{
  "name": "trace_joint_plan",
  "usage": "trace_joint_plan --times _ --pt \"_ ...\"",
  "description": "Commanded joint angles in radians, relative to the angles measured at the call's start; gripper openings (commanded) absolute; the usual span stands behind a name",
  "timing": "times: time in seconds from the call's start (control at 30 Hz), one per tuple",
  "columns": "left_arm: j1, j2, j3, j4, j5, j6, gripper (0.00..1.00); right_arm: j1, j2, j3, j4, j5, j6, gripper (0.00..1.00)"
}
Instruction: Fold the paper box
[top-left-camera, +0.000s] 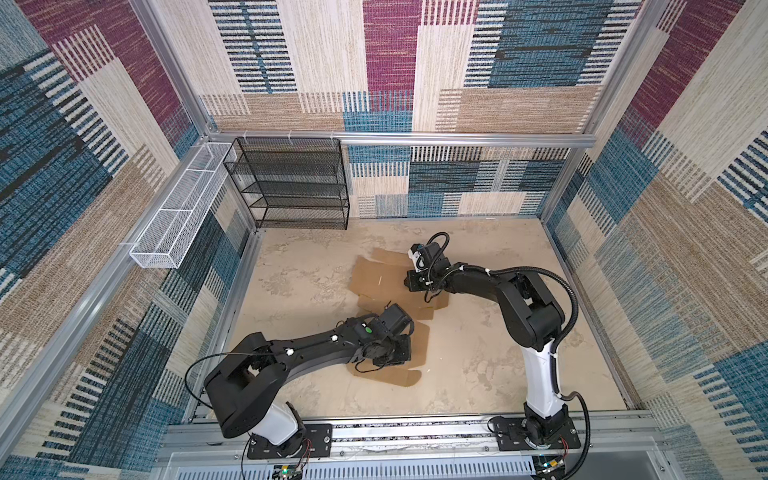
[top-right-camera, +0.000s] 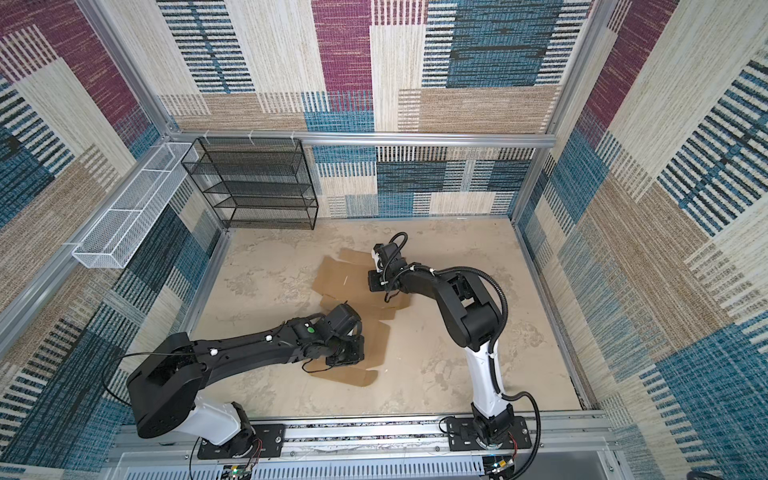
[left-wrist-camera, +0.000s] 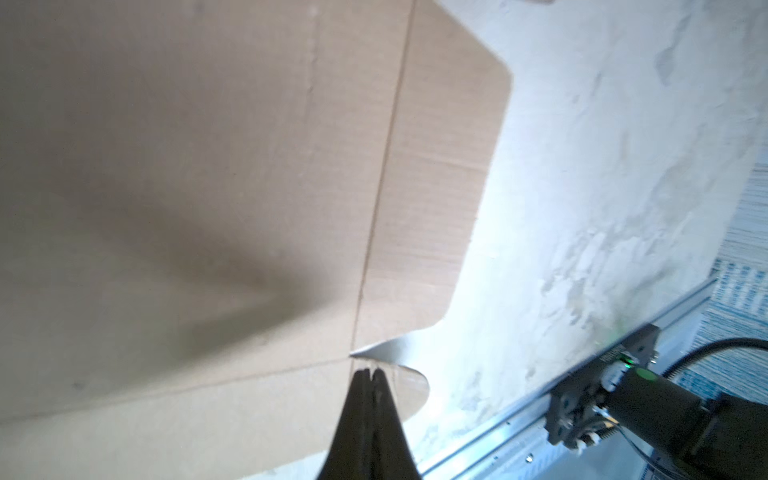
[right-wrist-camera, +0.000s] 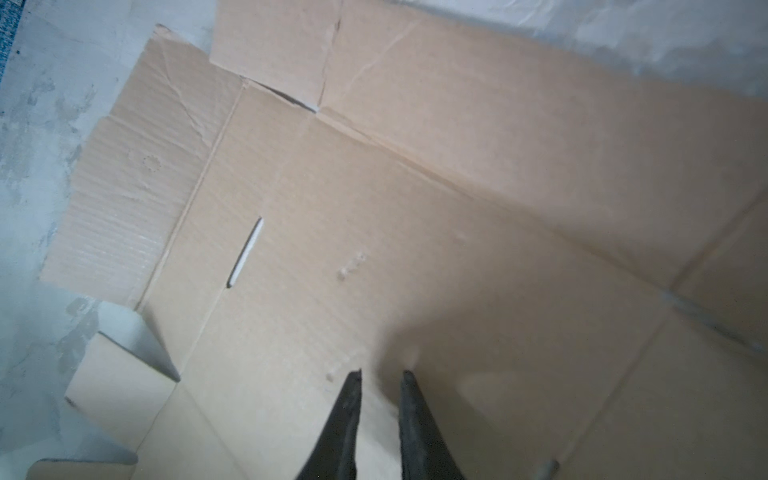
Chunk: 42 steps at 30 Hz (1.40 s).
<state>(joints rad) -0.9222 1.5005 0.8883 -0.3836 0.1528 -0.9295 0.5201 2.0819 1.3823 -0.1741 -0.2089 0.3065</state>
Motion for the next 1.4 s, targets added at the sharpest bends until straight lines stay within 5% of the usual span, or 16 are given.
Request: trace_joint_plan --times 0.0,0.33,0.8,1.37 --pt "0.021 -0.050 0.041 -0.136 -0.113 0.079 0.00 0.010 -0.072 -0.021 -0.006 0.006 0.018 0.21" --pt "0.244 -0.091 0.004 -0.212 -0.111 0.222 0.00 0.041 -0.226 -0.165 -0.012 0.031 0.042 0.21" --pt "0.219 -0.074 -0.151 -0.117 -0.078 0.120 0.00 0.038 -0.025 -0.004 -0.016 0.031 0.045 0.21" --pt "0.052 -0.002 -0.149 -0.018 -0.064 -0.029 0.00 0.038 0.049 0.014 -0.016 -0.023 0.034 0.21"
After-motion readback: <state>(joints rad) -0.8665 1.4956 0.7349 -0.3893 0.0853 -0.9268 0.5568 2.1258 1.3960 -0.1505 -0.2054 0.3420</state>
